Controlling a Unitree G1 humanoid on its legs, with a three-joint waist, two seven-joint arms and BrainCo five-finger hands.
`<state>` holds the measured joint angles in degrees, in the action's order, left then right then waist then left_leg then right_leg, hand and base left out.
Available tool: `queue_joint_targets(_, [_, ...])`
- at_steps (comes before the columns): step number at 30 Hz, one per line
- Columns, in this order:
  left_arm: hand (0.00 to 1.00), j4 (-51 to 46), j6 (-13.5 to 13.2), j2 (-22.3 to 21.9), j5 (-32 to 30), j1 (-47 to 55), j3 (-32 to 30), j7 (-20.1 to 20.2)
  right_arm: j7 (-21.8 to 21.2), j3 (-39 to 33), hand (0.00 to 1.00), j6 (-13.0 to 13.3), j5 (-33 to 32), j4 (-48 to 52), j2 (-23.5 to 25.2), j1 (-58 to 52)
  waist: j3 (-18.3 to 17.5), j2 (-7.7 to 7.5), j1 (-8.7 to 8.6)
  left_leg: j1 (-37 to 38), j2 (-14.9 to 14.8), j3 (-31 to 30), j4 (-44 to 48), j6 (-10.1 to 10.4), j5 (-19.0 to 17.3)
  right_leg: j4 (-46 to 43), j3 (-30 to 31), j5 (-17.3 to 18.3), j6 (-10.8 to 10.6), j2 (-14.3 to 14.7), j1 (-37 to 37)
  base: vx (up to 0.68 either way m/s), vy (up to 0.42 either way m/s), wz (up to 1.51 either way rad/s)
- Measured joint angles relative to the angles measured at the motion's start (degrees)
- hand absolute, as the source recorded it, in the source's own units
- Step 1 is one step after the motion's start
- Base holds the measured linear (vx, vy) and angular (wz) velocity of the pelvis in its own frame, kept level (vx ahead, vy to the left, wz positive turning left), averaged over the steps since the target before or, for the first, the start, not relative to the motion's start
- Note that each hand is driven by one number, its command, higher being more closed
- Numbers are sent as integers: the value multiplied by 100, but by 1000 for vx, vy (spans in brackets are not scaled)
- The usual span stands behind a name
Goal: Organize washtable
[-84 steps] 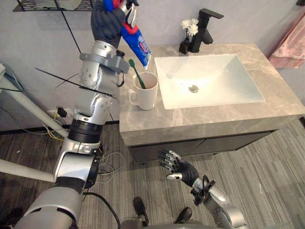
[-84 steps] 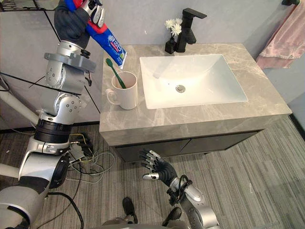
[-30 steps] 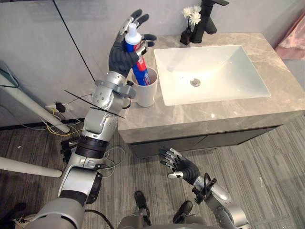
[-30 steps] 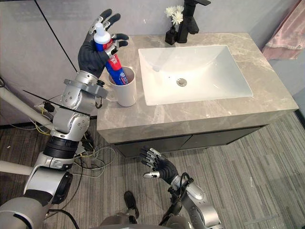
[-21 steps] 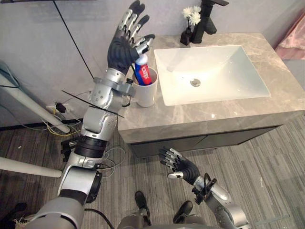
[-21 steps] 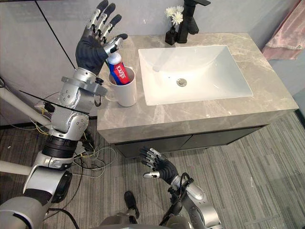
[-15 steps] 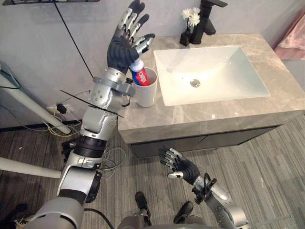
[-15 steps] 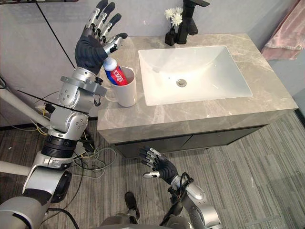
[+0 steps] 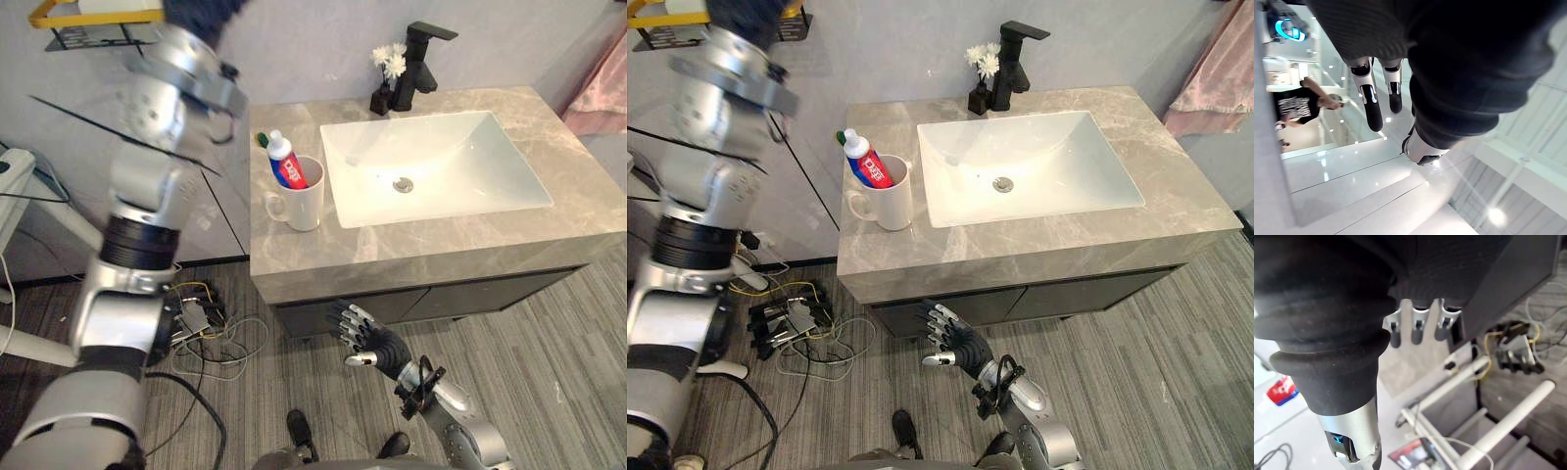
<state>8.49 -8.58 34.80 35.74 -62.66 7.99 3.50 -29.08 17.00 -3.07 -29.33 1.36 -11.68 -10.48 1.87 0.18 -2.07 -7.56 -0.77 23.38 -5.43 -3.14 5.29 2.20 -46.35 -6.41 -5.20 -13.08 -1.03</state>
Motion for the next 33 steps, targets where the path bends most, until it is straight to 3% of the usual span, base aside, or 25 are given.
queue_joint_targets(5, [100,-918,-339,396,272,371,-849,-15,-36,150,0,18,-38,-2,2,-21,-79,26,78,48,6,-101,-4,0,1,23,-75,4,2,7,99,-2,-19,7])
queue_joint_targets(7, [100,-1608,-497,433,321,1205,-1303,7,-113,136,0,24,-36,-2,12,-70,-118,54,150,70,18,-129,-5,1,1,55,-95,5,2,8,146,-1,-13,6])
queue_joint_targets(9, [100,-2322,-541,365,358,2815,-1714,81,-122,58,0,46,-29,-2,111,-165,-160,68,213,165,36,-162,-29,4,-2,101,-145,9,4,8,276,-6,-12,11])
queue_joint_targets(11, [100,-2720,-452,26,361,4155,-1852,220,-103,-173,0,72,0,-1,216,-329,-197,71,237,149,55,-220,-35,10,-7,102,-208,43,3,-2,294,-27,-4,14])
queue_joint_targets(13, [100,-2952,-98,-779,388,5863,-1785,544,-35,-543,0,156,76,-2,377,-634,-200,69,285,132,88,-256,-36,29,-26,101,-257,58,-11,-19,317,-27,11,18])
queue_joint_targets(17, [100,-2951,353,-1528,417,7319,-1237,773,116,-806,0,199,254,-5,486,-827,-203,49,286,129,108,-270,-36,12,-40,91,-289,62,-16,-38,328,-31,16,5])
queue_joint_targets(19, [100,-2951,508,-1806,416,7583,-732,917,174,-846,0,261,297,-46,513,-828,-196,62,282,131,103,-263,-37,11,-40,84,-284,63,-18,-41,325,-55,8,-3])
queue_joint_targets(23, [100,-2927,557,-2087,408,7548,-396,1019,192,-922,0,261,295,-56,569,-811,-194,93,259,120,67,-196,-38,10,-40,85,-225,69,-26,-19,270,-36,-6,-10])
queue_joint_targets(26, [100,-2811,588,-2123,319,7468,-151,1017,279,-925,0,259,297,-56,562,-795,-191,113,144,110,59,-185,-38,12,-38,91,-219,69,-28,-12,258,8,-7,-3])
queue_joint_targets(33, [100,-2357,704,-2125,-51,6813,132,1007,290,-930,0,248,307,-56,561,-713,-136,58,118,38,47,-42,-21,-14,-18,92,-84,27,-68,-17,112,54,-11,-8])
